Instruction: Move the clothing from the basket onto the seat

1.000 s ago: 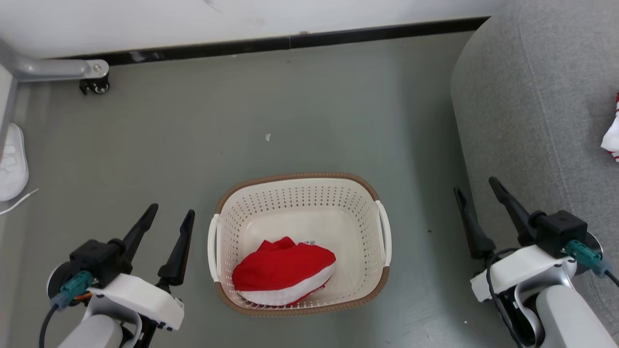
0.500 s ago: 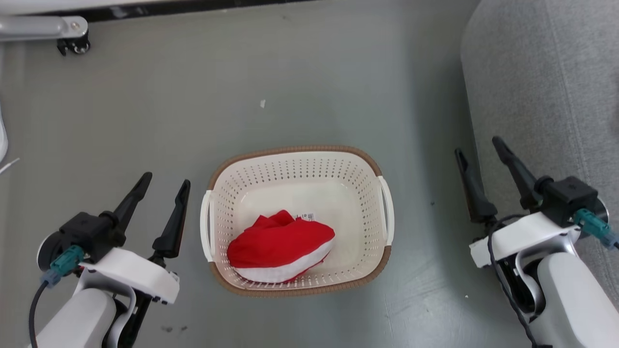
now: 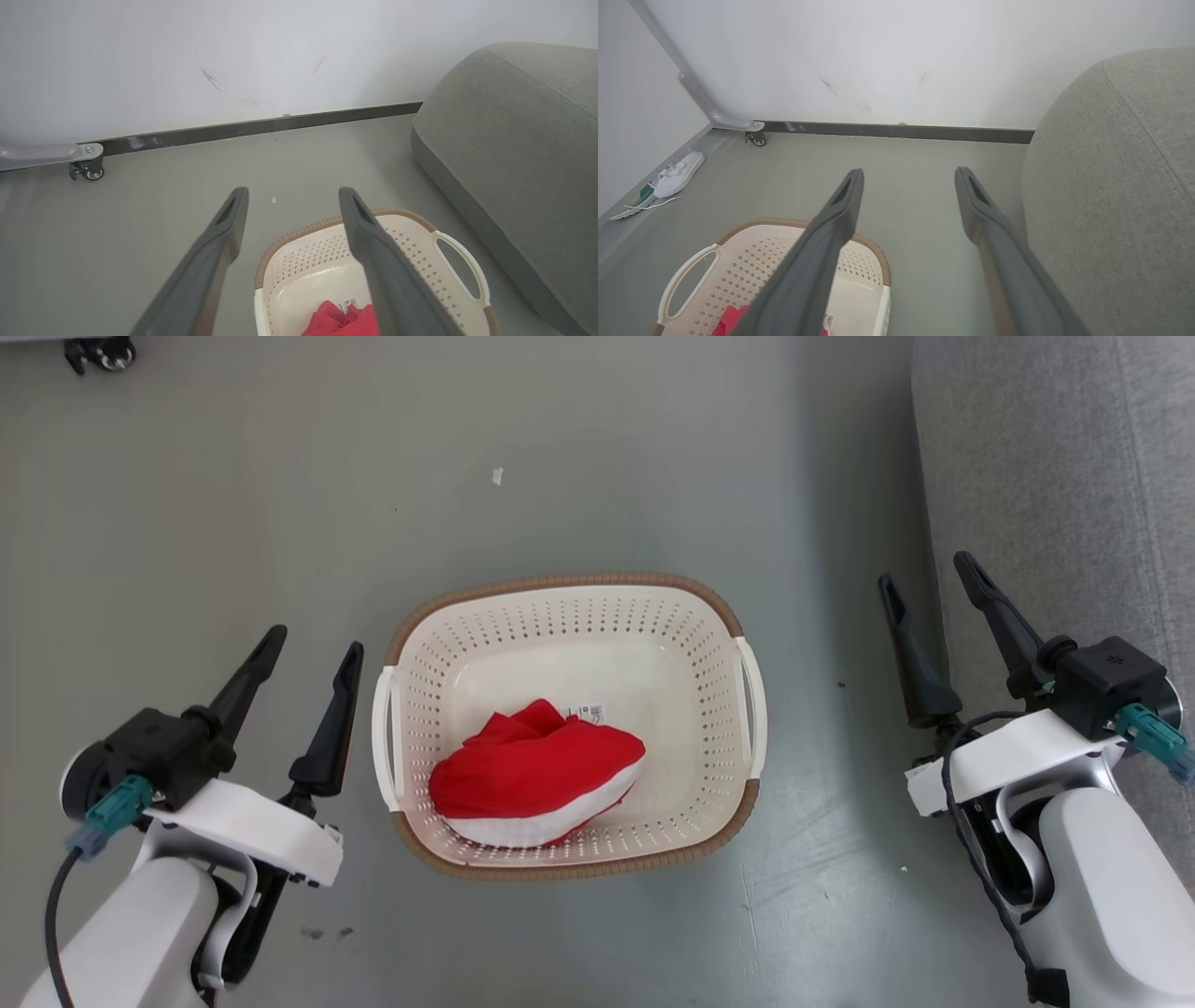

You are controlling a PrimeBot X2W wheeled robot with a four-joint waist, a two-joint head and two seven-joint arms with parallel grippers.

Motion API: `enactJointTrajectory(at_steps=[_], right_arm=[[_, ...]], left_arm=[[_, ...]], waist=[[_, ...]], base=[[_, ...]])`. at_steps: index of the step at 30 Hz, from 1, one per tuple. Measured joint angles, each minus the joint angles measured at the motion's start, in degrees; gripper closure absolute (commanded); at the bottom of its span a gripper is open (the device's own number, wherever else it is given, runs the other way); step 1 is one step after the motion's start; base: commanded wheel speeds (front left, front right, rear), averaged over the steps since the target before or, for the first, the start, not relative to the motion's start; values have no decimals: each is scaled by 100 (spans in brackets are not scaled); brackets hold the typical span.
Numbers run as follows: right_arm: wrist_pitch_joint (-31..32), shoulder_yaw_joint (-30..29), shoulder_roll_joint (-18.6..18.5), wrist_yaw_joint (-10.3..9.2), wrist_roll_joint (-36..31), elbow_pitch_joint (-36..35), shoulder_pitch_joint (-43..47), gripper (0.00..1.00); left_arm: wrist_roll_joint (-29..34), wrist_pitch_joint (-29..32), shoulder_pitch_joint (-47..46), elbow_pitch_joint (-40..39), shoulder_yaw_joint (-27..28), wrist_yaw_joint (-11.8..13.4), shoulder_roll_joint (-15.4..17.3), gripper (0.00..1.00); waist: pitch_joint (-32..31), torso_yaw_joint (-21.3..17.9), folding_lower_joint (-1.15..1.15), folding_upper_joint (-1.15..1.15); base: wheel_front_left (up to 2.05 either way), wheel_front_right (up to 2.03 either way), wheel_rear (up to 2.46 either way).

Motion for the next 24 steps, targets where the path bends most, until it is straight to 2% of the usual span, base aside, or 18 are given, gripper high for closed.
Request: enactJointTrajectory(at_steps=[24], right_arm=[[0,-22,63,0,-20,-33,-378,0]], left_arm=[[169,42,-419,22,10,-51,47,0]], waist=[[568,-68,0,0]], base=[[0,0,0]])
